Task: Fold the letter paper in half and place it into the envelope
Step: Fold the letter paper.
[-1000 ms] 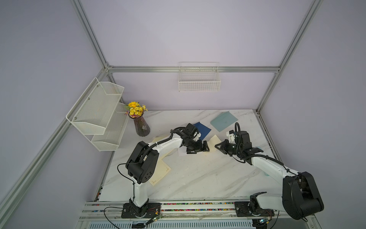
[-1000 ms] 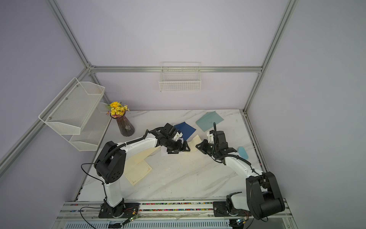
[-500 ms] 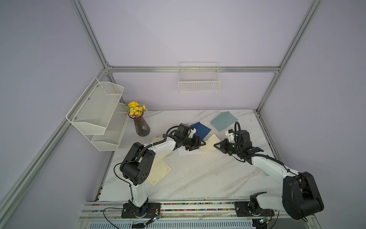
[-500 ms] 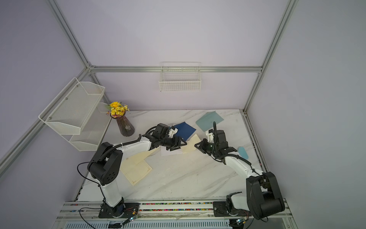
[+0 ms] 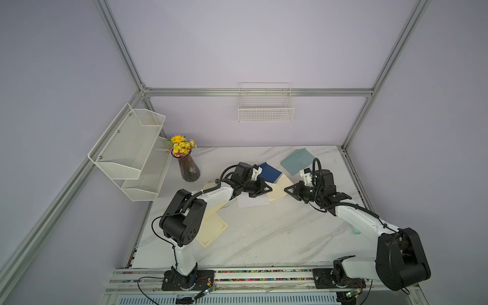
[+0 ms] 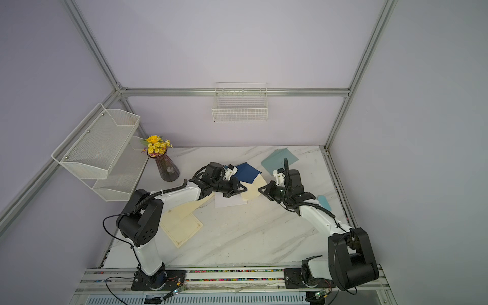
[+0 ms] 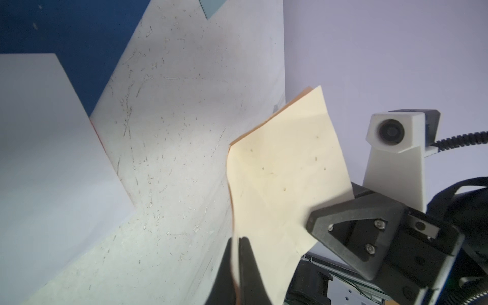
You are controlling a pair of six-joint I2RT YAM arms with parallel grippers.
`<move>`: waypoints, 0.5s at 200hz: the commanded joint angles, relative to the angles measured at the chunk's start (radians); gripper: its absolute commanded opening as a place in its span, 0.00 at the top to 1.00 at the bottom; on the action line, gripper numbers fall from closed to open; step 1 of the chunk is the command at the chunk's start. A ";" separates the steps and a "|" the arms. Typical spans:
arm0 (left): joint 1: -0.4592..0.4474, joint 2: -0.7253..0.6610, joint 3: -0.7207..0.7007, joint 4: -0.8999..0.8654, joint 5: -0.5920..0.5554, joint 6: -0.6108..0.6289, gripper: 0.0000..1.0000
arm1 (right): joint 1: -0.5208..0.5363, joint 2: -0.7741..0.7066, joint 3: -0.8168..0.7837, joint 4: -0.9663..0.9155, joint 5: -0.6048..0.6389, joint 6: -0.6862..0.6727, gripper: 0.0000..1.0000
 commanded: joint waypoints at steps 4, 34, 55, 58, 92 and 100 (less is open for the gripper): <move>0.013 0.007 0.040 0.001 0.015 0.011 1.00 | 0.005 0.021 0.035 -0.023 0.021 0.035 0.71; 0.018 0.002 0.083 -0.041 -0.045 0.005 1.00 | 0.016 0.059 0.043 0.002 0.044 0.127 0.28; 0.021 0.008 0.103 -0.028 -0.085 -0.034 1.00 | 0.034 0.071 0.047 0.039 0.068 0.198 0.26; 0.021 0.009 0.104 -0.023 -0.092 -0.043 1.00 | 0.037 0.072 0.047 0.046 0.071 0.208 0.26; 0.024 0.010 0.097 0.051 -0.173 -0.148 1.00 | 0.082 0.082 0.036 0.135 0.114 0.330 0.26; 0.023 0.009 0.094 0.071 -0.187 -0.172 1.00 | 0.092 0.083 0.029 0.160 0.128 0.358 0.26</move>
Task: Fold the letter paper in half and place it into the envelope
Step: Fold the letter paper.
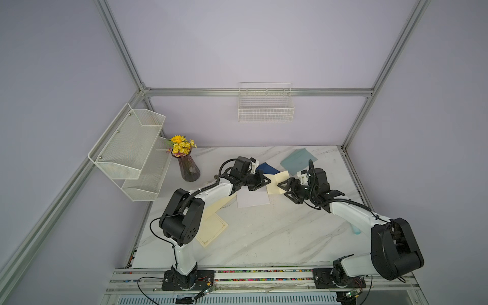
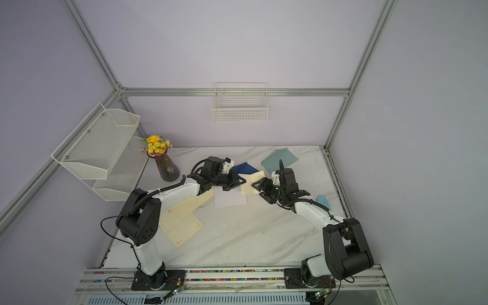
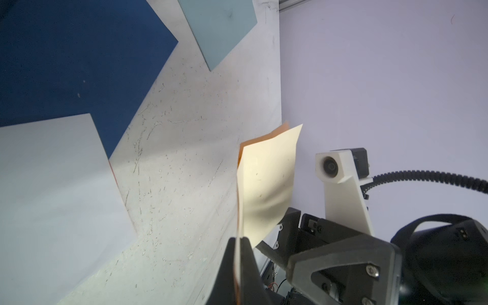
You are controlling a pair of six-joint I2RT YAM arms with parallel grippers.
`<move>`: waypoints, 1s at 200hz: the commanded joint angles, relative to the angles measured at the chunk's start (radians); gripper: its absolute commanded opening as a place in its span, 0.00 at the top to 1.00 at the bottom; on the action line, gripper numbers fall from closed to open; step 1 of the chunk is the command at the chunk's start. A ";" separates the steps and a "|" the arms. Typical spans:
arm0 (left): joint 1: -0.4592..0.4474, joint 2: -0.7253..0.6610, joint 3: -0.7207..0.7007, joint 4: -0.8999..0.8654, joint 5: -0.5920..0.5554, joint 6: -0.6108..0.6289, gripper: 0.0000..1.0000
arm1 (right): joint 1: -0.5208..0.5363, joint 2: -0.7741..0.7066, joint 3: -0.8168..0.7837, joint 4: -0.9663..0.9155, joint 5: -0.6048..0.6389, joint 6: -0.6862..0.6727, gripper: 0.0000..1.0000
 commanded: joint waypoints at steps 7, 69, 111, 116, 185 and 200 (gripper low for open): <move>0.007 0.004 0.007 0.103 -0.088 -0.110 1.00 | 0.038 -0.001 -0.009 0.138 0.070 0.160 0.26; 0.007 -0.009 -0.111 0.340 -0.153 -0.308 1.00 | 0.083 0.015 -0.080 0.346 0.142 0.335 0.33; 0.009 -0.016 -0.187 0.459 -0.197 -0.374 1.00 | 0.128 0.018 -0.111 0.425 0.178 0.407 0.46; 0.007 -0.015 -0.188 0.462 -0.197 -0.373 1.00 | 0.133 0.023 -0.117 0.439 0.179 0.416 0.47; 0.007 -0.024 -0.221 0.503 -0.207 -0.381 1.00 | 0.193 0.061 -0.113 0.460 0.192 0.420 0.48; 0.008 -0.027 -0.227 0.508 -0.206 -0.385 1.00 | 0.193 0.070 -0.114 0.480 0.199 0.421 0.50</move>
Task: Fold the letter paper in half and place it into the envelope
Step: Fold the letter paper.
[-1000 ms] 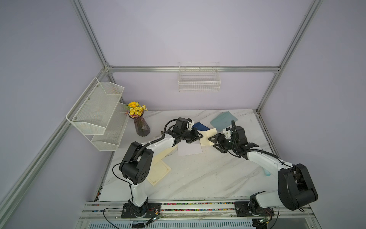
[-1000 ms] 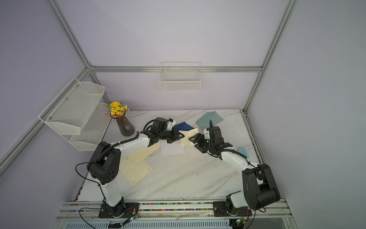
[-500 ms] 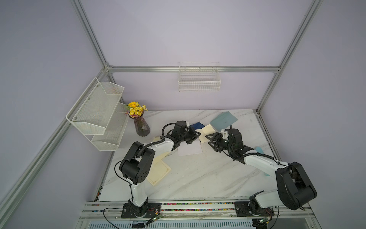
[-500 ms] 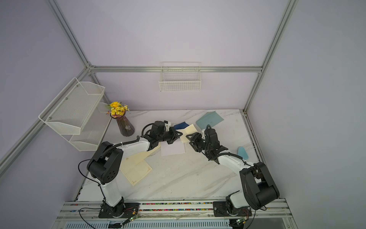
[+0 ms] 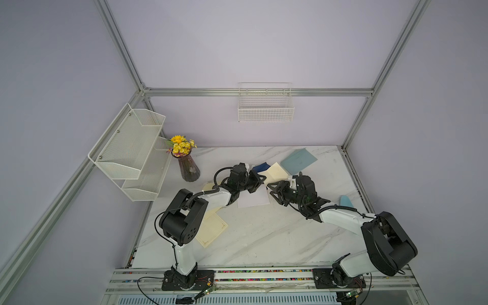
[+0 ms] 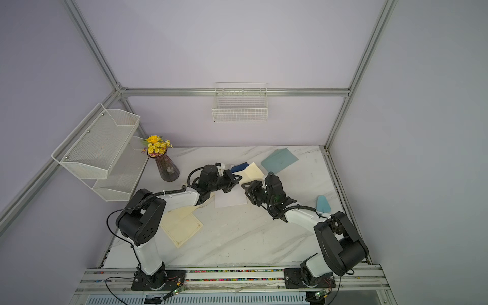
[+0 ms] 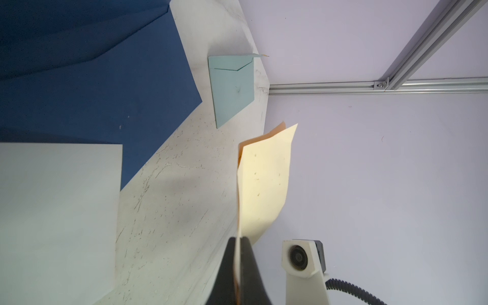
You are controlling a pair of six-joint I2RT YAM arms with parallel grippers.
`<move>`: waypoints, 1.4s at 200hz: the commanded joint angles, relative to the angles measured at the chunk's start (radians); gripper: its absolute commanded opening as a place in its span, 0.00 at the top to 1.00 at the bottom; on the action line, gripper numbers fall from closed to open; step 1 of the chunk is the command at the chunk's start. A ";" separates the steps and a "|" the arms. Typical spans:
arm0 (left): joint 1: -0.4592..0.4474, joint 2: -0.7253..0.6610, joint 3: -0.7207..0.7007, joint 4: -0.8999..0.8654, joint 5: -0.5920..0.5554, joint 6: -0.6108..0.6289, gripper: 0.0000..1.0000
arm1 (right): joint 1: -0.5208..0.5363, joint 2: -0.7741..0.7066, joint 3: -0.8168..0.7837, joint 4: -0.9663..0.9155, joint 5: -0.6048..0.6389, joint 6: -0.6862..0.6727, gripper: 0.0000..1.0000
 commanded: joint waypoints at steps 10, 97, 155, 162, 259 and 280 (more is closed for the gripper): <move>0.003 -0.032 -0.008 0.072 -0.022 -0.022 1.00 | 0.006 0.020 -0.007 0.094 0.025 0.036 0.51; 0.002 -0.049 -0.059 0.123 -0.023 -0.059 1.00 | 0.006 0.067 -0.001 0.166 0.018 0.031 0.82; 0.002 -0.067 -0.076 0.126 -0.018 -0.062 1.00 | 0.006 0.063 0.002 0.154 0.015 0.017 1.00; 0.001 -0.070 -0.077 0.124 -0.019 -0.063 1.00 | 0.006 0.064 0.002 0.151 0.014 0.014 1.00; 0.001 -0.134 -0.140 0.113 -0.011 -0.061 1.00 | 0.005 0.072 0.011 0.147 0.028 -0.003 1.00; 0.003 -0.139 -0.146 0.111 -0.010 -0.061 1.00 | 0.005 0.068 0.015 0.140 0.031 -0.012 1.00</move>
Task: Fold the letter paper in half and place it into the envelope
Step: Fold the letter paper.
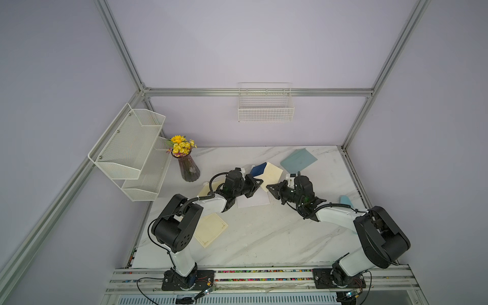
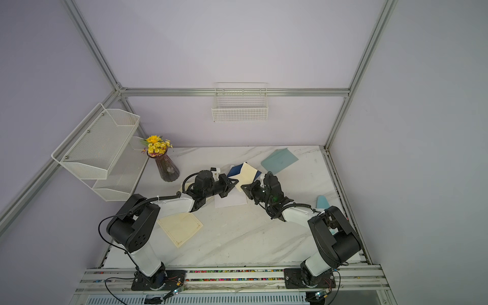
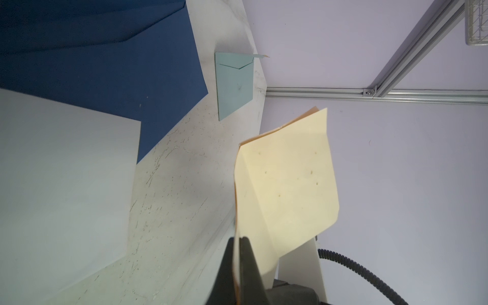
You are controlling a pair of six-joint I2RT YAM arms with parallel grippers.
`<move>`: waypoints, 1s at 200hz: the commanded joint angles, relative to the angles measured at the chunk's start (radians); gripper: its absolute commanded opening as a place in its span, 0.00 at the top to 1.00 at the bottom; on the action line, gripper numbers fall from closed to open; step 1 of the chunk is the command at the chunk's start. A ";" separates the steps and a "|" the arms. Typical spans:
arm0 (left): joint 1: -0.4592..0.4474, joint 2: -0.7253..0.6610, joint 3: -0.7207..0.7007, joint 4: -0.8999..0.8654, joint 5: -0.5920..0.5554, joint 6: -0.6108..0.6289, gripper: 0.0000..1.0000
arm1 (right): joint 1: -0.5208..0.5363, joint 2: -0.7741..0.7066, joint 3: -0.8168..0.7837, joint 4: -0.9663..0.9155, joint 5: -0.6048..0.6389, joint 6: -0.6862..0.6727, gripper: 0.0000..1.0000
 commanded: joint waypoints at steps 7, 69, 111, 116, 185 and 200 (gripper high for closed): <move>0.001 -0.050 -0.007 0.031 0.003 -0.004 1.00 | 0.002 0.001 0.016 0.017 0.021 0.000 1.00; 0.003 -0.087 -0.031 -0.001 0.015 0.009 1.00 | 0.001 -0.009 0.035 -0.020 0.021 -0.032 0.81; 0.003 -0.116 -0.058 -0.007 0.018 0.011 1.00 | 0.002 -0.010 0.026 -0.021 0.032 -0.037 0.95; 0.003 -0.118 -0.059 -0.008 0.018 0.013 1.00 | 0.001 -0.011 0.025 -0.023 0.032 -0.036 0.97; 0.004 -0.150 -0.079 -0.035 0.026 0.025 1.00 | -0.011 -0.032 0.037 -0.058 0.030 -0.066 0.82; 0.005 -0.160 -0.089 -0.036 0.026 0.025 1.00 | -0.014 -0.036 0.037 -0.066 0.031 -0.074 0.75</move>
